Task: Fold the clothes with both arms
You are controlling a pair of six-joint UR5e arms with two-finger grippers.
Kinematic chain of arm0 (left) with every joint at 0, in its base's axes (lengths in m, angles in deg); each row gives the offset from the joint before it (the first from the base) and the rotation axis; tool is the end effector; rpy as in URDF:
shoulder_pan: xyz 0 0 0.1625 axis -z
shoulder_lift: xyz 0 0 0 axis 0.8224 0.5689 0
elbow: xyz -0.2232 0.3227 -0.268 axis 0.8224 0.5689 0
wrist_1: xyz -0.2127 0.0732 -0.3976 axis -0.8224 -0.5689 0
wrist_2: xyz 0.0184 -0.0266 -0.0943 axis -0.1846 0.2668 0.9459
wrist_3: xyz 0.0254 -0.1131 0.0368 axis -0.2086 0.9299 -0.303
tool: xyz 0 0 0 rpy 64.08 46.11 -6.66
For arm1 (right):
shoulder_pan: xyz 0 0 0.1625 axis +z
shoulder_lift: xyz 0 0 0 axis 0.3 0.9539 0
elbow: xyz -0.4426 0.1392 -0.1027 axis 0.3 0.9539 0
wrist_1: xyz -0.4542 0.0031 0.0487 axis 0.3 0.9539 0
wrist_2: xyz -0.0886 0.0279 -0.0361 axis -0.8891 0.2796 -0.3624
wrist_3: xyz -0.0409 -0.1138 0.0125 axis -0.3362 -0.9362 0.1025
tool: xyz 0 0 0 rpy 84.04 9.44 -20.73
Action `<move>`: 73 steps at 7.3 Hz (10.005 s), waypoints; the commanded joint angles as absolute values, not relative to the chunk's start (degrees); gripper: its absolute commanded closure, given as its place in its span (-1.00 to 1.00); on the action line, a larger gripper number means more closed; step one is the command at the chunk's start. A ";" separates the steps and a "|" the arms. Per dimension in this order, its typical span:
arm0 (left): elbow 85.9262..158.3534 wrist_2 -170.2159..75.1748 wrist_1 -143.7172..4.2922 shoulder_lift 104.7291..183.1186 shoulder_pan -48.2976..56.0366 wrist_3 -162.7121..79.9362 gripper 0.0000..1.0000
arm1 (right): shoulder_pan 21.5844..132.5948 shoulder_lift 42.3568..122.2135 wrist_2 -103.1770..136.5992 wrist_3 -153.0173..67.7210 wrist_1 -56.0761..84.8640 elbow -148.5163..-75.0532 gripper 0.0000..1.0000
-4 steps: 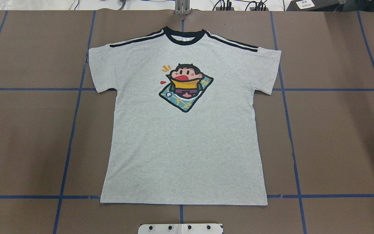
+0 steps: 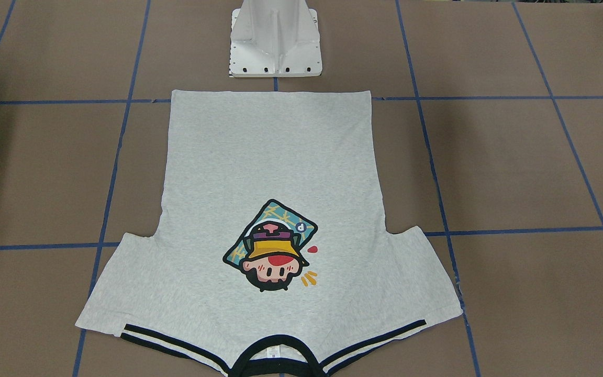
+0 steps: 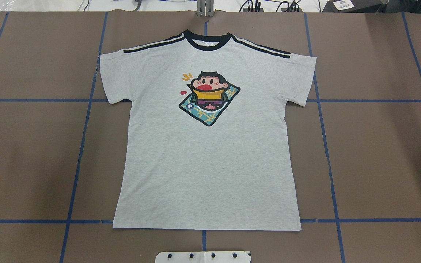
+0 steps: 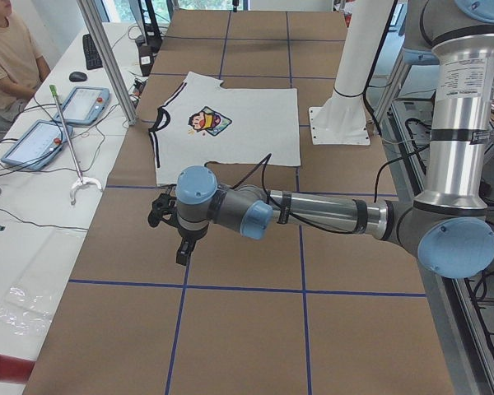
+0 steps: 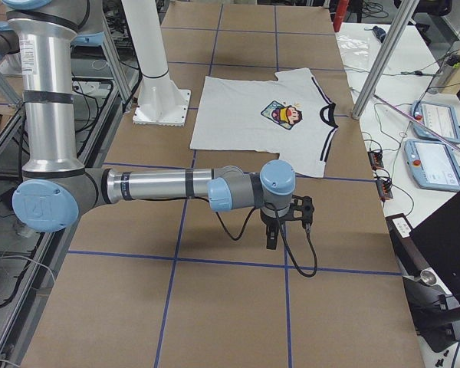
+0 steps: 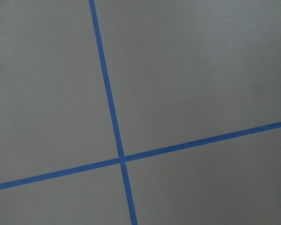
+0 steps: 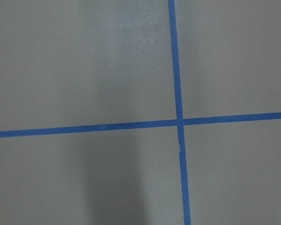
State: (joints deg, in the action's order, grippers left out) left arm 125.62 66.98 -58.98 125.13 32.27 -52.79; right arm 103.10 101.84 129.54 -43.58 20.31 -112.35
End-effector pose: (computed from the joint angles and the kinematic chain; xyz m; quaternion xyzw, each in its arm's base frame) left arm -0.0220 -0.5663 0.6411 0.1467 0.3924 0.0632 0.9058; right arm 0.0036 -0.5575 0.6695 0.0234 -0.3976 0.0508 0.9158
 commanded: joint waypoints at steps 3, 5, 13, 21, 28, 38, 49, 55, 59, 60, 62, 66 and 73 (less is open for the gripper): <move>127.06 66.91 -59.08 123.99 32.21 -52.34 -1.00 | 100.44 99.49 131.94 -43.42 20.27 -110.29 -1.00; 127.41 66.83 -59.25 123.28 32.21 -52.51 -1.00 | 97.72 98.35 132.12 -43.24 13.12 -111.26 -1.00; 128.99 67.00 -59.52 122.92 32.13 -52.87 -1.00 | 80.14 69.87 111.61 -4.98 -17.38 -82.96 -0.87; 130.22 67.44 -59.52 122.84 31.95 -52.52 -1.00 | 75.11 63.19 106.89 2.90 -18.32 -68.80 -0.72; 131.01 67.44 -59.52 122.84 31.95 -52.51 -1.00 | 74.41 63.28 106.98 2.90 -18.41 -68.89 0.81; 139.26 67.53 -58.82 119.24 31.95 -52.34 -1.00 | 67.91 48.81 99.45 21.45 -14.72 -66.31 1.00; 124.72 67.27 -75.29 137.13 14.58 -18.93 -0.97 | 72.20 72.90 112.85 21.01 -13.75 -101.88 -1.00; 92.07 52.13 -99.72 158.82 2.35 1.98 -0.96 | 77.93 84.63 120.52 19.16 -14.01 -112.66 -1.00; 76.45 48.20 -106.44 165.46 1.54 1.89 -0.49 | 78.01 86.30 119.99 18.99 -14.37 -113.97 -1.00; 75.91 47.84 -106.45 165.81 1.02 1.89 -0.35 | 77.93 86.31 119.81 17.85 -14.36 -113.80 -1.00; 74.68 47.75 -106.54 165.81 0.22 1.89 -0.12 | 77.93 86.31 119.72 16.00 -14.19 -113.45 -1.00; 74.15 47.75 -106.89 165.90 0.31 1.80 0.99 | 77.93 86.39 119.11 16.00 -14.10 -113.36 -1.00; 85.05 42.88 -105.39 168.18 -3.88 11.89 1.00 | 77.49 86.74 115.15 15.21 -14.36 -111.16 -1.00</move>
State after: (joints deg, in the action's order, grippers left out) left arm 84.35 46.51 -105.34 167.72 -1.29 9.35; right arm 77.64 86.70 115.63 15.22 -14.34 -111.47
